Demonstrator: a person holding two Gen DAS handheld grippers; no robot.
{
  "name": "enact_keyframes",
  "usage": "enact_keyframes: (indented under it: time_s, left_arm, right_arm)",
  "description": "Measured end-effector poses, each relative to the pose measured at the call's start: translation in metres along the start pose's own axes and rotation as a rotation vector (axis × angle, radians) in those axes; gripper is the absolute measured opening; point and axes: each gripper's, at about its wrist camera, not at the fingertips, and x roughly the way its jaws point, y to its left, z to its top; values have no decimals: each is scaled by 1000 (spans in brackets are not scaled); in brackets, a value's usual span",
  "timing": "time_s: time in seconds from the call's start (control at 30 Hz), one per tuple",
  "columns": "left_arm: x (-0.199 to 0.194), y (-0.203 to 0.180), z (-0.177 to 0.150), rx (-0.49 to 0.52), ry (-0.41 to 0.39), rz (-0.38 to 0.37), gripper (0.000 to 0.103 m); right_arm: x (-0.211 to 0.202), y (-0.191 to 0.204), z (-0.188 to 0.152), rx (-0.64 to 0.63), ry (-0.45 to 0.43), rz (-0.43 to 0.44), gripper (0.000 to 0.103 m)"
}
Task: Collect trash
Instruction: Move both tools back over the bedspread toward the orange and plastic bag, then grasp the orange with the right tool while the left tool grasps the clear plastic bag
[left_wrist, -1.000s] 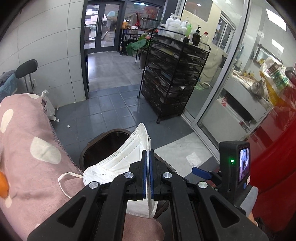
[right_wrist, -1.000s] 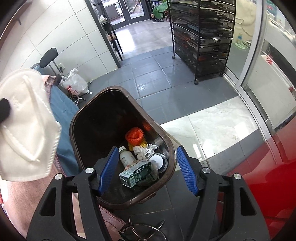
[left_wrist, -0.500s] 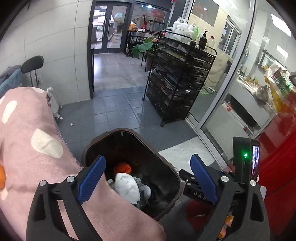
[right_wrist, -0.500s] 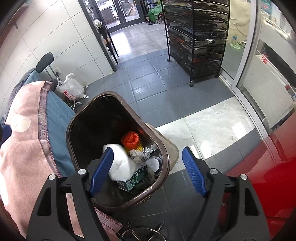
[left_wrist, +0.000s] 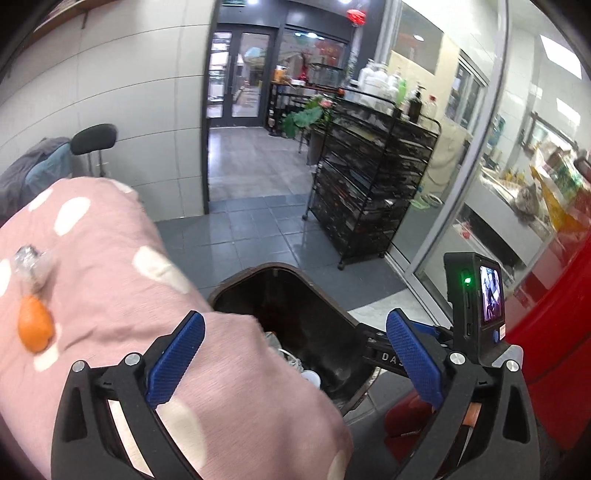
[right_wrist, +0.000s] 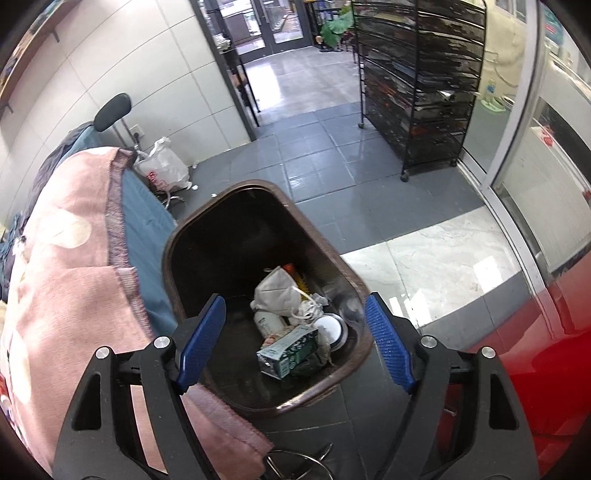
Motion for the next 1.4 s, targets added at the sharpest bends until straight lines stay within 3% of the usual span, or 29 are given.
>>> enact_keyframes:
  time_s: [0.6, 1.07, 1.27, 1.4]
  left_arm:
    - [-61, 96, -22, -228, -68, 207, 97]
    - [-117, 193, -59, -405, -101, 384, 97]
    - [-135, 225, -73, -476, -101, 434, 97]
    - [-142, 239, -77, -488, -98, 463, 97]
  right_arm:
    - [-27, 110, 1, -245, -31, 152, 78]
    - [-54, 225, -9, -478, -30, 312, 78]
    - [-51, 285, -17, -605, 0, 378, 78]
    - [-37, 328, -23, -684, 69, 406, 78]
